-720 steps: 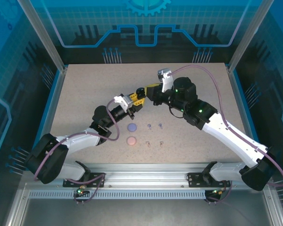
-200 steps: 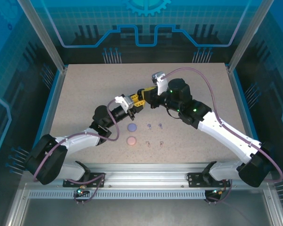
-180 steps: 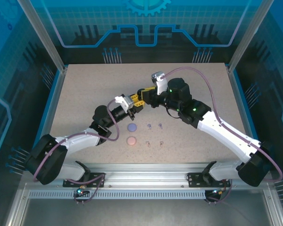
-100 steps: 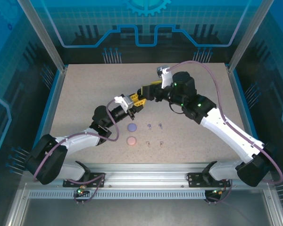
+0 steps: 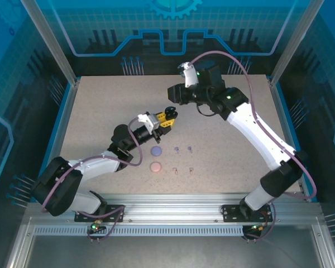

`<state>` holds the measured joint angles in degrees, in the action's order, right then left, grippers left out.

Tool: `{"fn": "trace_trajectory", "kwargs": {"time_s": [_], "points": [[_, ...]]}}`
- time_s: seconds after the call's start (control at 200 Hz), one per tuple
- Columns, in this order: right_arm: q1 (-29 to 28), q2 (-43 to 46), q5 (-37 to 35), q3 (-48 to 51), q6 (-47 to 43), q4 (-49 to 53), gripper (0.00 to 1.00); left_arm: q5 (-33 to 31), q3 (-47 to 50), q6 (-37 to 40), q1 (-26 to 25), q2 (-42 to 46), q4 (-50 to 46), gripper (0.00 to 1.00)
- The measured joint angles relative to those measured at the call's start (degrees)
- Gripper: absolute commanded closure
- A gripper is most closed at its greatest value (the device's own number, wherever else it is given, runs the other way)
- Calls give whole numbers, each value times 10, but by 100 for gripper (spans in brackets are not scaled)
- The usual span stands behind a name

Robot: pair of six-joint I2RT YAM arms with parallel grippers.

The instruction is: Insert the wireless bluetooth earbuds into the charging case

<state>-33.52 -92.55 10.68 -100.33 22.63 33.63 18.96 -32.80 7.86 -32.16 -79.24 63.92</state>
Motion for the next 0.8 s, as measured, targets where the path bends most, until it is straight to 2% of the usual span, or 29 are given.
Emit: {"fn": "trace_trajectory", "kwargs": {"time_s": [0.195, 0.45, 0.665, 0.8], "points": [[3, -61, 24, -53, -13, 69, 86, 4, -7, 1, 0, 0, -12, 100], [5, -66, 58, -56, -24, 103, 93, 7, -8, 3, -1, 0, -23, 100], [10, -16, 74, 2, -24, 98, 96, 19, -8, 13, -7, -2, -37, 100], [6, 36, 84, 48, -21, 97, 94, 19, -14, 13, -8, -7, -37, 100]]}}
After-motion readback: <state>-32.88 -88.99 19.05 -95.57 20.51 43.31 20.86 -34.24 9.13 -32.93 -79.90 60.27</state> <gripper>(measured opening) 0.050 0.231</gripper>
